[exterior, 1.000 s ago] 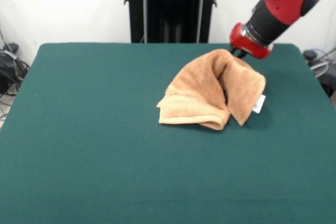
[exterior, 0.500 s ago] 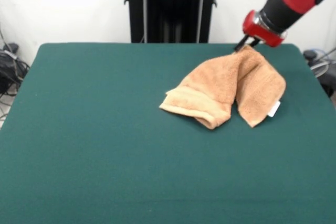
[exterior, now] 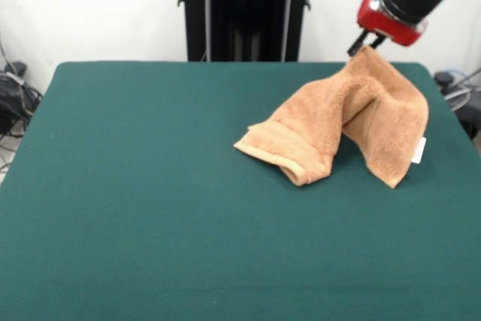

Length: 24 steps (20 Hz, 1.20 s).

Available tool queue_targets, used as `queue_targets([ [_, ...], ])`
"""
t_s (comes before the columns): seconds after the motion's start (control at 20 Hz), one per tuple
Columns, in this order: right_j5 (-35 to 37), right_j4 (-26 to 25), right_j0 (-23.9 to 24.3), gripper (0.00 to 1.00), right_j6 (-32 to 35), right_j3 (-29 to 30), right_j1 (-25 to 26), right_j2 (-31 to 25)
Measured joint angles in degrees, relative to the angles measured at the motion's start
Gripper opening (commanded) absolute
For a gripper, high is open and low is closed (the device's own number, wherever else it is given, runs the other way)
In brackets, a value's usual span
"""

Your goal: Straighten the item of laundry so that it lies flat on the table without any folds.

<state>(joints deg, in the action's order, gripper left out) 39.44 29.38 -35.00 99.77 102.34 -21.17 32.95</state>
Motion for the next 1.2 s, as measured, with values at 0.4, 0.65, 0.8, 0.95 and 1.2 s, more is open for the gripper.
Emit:
queue_targets([
  [0.4, 2.7, -3.0, 5.8, 0.0, 0.0, 0.0, -3.5, 0.0],
  [0.65, 5.5, -5.4, 11.3, 0.0, 0.0, -0.3, -5.0, -0.1],
  [0.8, 5.6, -6.0, 15.1, 0.0, 0.0, -0.5, -5.3, -0.7],
  [0.95, 5.7, -6.7, 16.9, 0.0, 0.0, -0.8, -5.3, -0.9],
  [1.2, 6.6, -8.3, 18.6, 0.0, 0.0, -1.3, -5.8, -1.0],
])
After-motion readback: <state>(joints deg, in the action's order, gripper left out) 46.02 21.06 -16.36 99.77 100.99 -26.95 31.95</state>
